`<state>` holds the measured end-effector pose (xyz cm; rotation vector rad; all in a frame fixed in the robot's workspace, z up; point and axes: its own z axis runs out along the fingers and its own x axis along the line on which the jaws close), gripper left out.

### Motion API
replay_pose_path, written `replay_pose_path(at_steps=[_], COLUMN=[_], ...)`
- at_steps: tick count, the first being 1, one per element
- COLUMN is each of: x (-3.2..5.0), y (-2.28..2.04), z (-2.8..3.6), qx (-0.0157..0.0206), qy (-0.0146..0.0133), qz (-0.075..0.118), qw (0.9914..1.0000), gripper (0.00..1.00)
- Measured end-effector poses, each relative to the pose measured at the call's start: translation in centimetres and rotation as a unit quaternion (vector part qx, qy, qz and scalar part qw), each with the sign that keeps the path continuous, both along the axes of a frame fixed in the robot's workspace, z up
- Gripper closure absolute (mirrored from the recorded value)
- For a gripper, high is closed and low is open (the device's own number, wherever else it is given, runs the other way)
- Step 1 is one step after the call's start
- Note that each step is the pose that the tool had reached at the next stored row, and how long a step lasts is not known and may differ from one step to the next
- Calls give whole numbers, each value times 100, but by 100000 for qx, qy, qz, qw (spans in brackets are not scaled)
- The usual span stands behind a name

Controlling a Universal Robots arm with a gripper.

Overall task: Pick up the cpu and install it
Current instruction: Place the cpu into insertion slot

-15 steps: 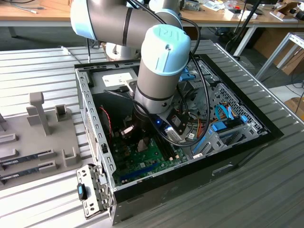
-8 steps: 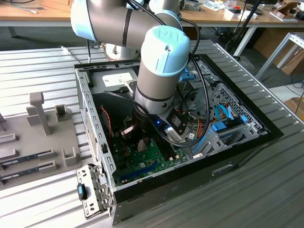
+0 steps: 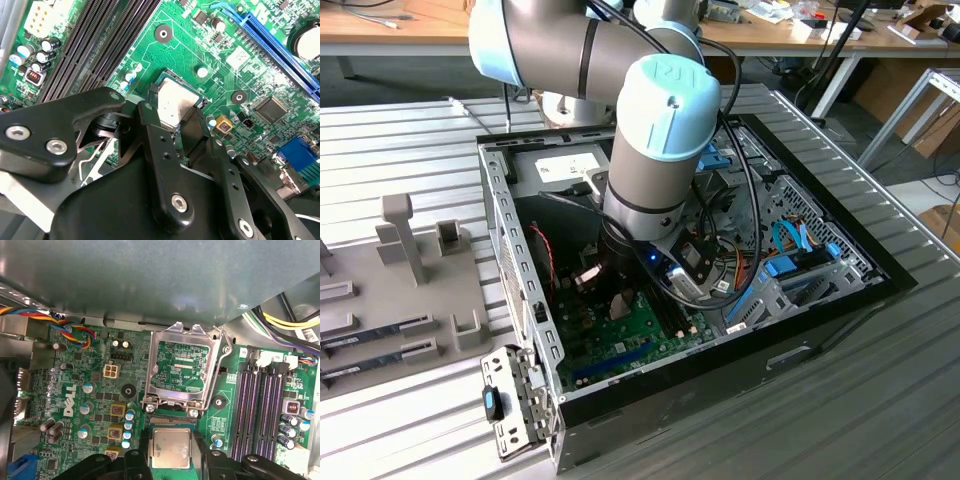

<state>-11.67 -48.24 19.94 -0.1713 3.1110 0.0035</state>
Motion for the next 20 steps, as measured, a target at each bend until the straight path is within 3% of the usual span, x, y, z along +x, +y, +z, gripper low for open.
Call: replay_pose_path(at_steps=[15, 20], x=[1, 1], y=[0, 1], z=[-1, 64], qx=[8, 104], qy=[-4, -30], qz=[0, 5], qw=[100000, 100000], gripper=[57, 57])
